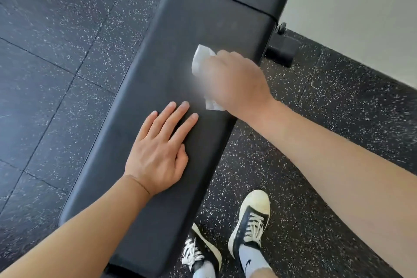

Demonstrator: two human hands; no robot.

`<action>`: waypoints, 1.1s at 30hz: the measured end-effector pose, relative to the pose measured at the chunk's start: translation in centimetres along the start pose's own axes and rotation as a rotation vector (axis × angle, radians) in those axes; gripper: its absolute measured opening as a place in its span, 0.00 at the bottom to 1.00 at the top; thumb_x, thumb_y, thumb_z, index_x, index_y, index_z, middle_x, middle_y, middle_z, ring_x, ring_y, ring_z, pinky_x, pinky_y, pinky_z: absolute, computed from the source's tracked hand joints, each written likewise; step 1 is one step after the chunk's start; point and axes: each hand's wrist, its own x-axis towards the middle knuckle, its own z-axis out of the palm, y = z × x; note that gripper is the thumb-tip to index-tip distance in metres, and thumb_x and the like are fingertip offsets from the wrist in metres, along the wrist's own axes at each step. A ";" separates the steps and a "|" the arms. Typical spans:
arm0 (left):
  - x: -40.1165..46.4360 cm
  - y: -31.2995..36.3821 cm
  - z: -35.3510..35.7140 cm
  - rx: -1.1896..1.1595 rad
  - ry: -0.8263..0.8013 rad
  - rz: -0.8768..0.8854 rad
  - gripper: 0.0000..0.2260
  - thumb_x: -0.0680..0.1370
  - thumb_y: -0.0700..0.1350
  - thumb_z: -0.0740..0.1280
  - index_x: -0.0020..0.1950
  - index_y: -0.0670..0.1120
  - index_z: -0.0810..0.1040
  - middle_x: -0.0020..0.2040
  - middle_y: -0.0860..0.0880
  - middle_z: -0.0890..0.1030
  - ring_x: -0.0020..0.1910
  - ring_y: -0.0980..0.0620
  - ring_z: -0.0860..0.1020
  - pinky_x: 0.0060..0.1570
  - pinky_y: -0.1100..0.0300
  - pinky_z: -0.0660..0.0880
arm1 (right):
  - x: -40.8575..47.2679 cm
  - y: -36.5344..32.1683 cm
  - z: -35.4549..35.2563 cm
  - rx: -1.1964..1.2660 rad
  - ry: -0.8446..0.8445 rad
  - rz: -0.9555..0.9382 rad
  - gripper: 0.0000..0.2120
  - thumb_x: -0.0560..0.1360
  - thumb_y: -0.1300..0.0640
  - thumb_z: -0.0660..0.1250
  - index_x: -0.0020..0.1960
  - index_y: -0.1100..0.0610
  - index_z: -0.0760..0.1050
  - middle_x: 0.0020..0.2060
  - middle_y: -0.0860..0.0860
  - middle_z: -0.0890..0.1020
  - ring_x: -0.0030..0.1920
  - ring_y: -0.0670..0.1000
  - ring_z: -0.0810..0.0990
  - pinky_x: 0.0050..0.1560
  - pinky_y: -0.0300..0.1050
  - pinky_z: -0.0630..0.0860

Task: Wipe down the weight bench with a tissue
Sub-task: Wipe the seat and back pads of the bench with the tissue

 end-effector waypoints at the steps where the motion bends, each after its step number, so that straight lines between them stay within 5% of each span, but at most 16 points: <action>1: 0.0 0.1 0.0 -0.007 0.001 0.002 0.29 0.78 0.45 0.59 0.82 0.49 0.65 0.84 0.47 0.60 0.83 0.44 0.58 0.79 0.40 0.58 | 0.2 1.1 -0.4 -0.003 0.013 0.049 0.10 0.75 0.52 0.69 0.51 0.57 0.79 0.42 0.54 0.77 0.42 0.59 0.77 0.37 0.54 0.73; 9: -0.4 0.4 -0.6 -0.093 0.025 -0.041 0.27 0.79 0.45 0.62 0.80 0.45 0.68 0.83 0.46 0.63 0.82 0.44 0.60 0.79 0.41 0.58 | 0.9 -1.8 0.4 -0.150 0.028 0.338 0.10 0.79 0.51 0.64 0.57 0.55 0.75 0.49 0.54 0.77 0.47 0.59 0.75 0.43 0.55 0.73; 14: -4.0 0.0 -1.4 -0.268 0.193 -0.479 0.22 0.78 0.39 0.66 0.72 0.39 0.73 0.77 0.40 0.69 0.75 0.38 0.67 0.76 0.41 0.62 | -0.8 -9.6 2.5 -0.190 -0.030 0.117 0.10 0.78 0.50 0.64 0.54 0.55 0.76 0.44 0.53 0.76 0.41 0.57 0.73 0.37 0.53 0.69; 23: -18.6 -1.4 -1.7 -0.256 0.134 -0.548 0.24 0.78 0.44 0.61 0.75 0.42 0.70 0.78 0.44 0.68 0.80 0.42 0.62 0.80 0.45 0.57 | -9.6 -23.1 4.2 -0.059 -0.190 -0.270 0.15 0.74 0.50 0.69 0.58 0.56 0.79 0.43 0.52 0.77 0.40 0.55 0.74 0.36 0.51 0.66; 29: -16.6 -1.0 -3.8 -0.237 0.062 -0.574 0.20 0.74 0.41 0.64 0.66 0.41 0.75 0.74 0.42 0.71 0.74 0.38 0.68 0.71 0.38 0.66 | -6.8 -20.4 3.2 -0.058 -0.106 -0.470 0.10 0.74 0.54 0.70 0.52 0.58 0.82 0.39 0.53 0.78 0.36 0.56 0.75 0.32 0.53 0.71; 33: -13.2 -1.5 -4.4 -0.176 -0.016 -0.545 0.23 0.75 0.42 0.66 0.71 0.45 0.73 0.77 0.45 0.68 0.78 0.40 0.64 0.72 0.35 0.63 | 0.1 -14.6 2.9 -0.147 -0.005 -0.343 0.07 0.71 0.58 0.70 0.47 0.59 0.82 0.36 0.56 0.78 0.33 0.58 0.76 0.30 0.53 0.74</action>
